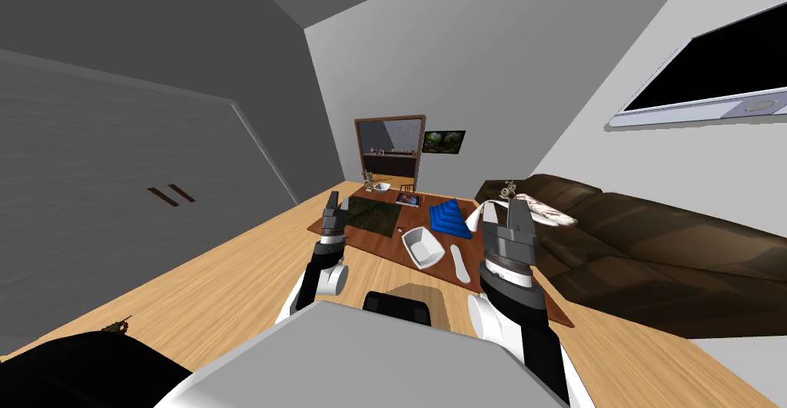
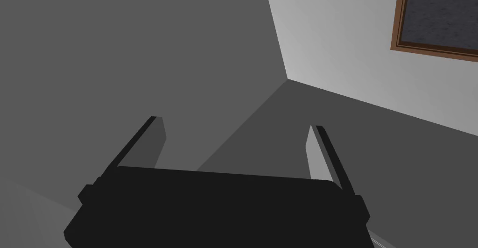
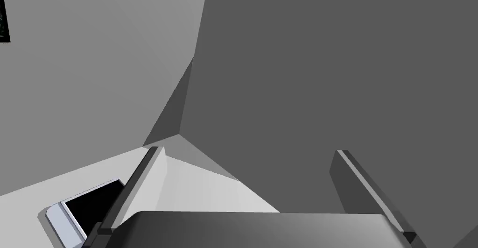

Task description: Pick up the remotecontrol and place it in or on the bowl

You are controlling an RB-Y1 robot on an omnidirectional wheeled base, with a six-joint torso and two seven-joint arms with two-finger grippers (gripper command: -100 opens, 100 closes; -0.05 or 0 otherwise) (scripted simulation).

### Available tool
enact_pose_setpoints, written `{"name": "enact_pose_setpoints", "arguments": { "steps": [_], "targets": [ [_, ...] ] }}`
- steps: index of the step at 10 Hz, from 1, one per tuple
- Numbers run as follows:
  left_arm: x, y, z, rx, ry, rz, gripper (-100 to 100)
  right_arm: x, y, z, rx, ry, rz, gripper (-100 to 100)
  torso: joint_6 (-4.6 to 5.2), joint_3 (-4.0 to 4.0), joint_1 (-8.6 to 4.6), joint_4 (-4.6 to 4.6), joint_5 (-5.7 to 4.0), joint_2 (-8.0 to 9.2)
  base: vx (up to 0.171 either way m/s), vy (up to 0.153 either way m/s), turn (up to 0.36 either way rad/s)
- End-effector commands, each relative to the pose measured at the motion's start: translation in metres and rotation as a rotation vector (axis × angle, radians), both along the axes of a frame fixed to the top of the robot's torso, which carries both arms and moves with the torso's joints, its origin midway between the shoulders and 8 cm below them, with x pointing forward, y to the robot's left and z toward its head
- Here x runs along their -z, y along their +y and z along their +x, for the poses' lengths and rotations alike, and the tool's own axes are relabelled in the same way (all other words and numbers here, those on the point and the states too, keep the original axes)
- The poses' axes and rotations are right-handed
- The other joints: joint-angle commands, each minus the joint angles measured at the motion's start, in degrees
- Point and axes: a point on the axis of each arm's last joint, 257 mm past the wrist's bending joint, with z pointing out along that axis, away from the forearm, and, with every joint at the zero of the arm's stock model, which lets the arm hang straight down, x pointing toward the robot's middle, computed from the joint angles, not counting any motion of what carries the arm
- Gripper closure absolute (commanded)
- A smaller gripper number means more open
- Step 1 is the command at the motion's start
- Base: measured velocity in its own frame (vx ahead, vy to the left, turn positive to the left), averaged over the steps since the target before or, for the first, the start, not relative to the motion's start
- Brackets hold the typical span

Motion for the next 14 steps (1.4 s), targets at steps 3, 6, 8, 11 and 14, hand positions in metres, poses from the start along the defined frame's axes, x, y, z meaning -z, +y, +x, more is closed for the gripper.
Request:
{"name": "enact_pose_setpoints", "arguments": {
  "steps": [3,6,8,11,14],
  "targets": [
    [0.000,0.000,0.000,0.000,0.000,0.000,0,0.014,0.008,0.005,-0.037,0.047,-0.065,-100,-0.01,0.07,-0.15,0.03,-0.03,0.13,-0.031,-0.029,0.090],
    [0.000,0.000,0.000,0.000,0.000,0.000,0,0.035,0.014,0.010,-0.072,0.112,-0.123,-100,-0.01,0.11,-0.22,0.04,-0.05,0.19,-0.045,-0.043,0.121],
    [0.000,0.000,0.000,0.000,0.000,0.000,0,0.063,0.014,0.016,-0.098,0.196,-0.160,-100,-0.01,0.13,-0.19,0.05,-0.04,0.24,-0.071,-0.052,0.215],
    [0.000,0.000,0.000,0.000,0.000,0.000,0,0.082,0.017,0.019,-0.126,0.253,-0.205,-100,-0.01,0.14,-0.29,0.06,-0.07,0.25,-0.061,-0.057,0.127],
    [0.000,0.000,0.000,0.000,0.000,0.000,0,0.123,0.013,0.021,-0.157,0.371,-0.246,-100,0.02,0.13,-0.20,0.05,-0.05,0.21,-0.060,-0.041,0.201]
  ]
}}
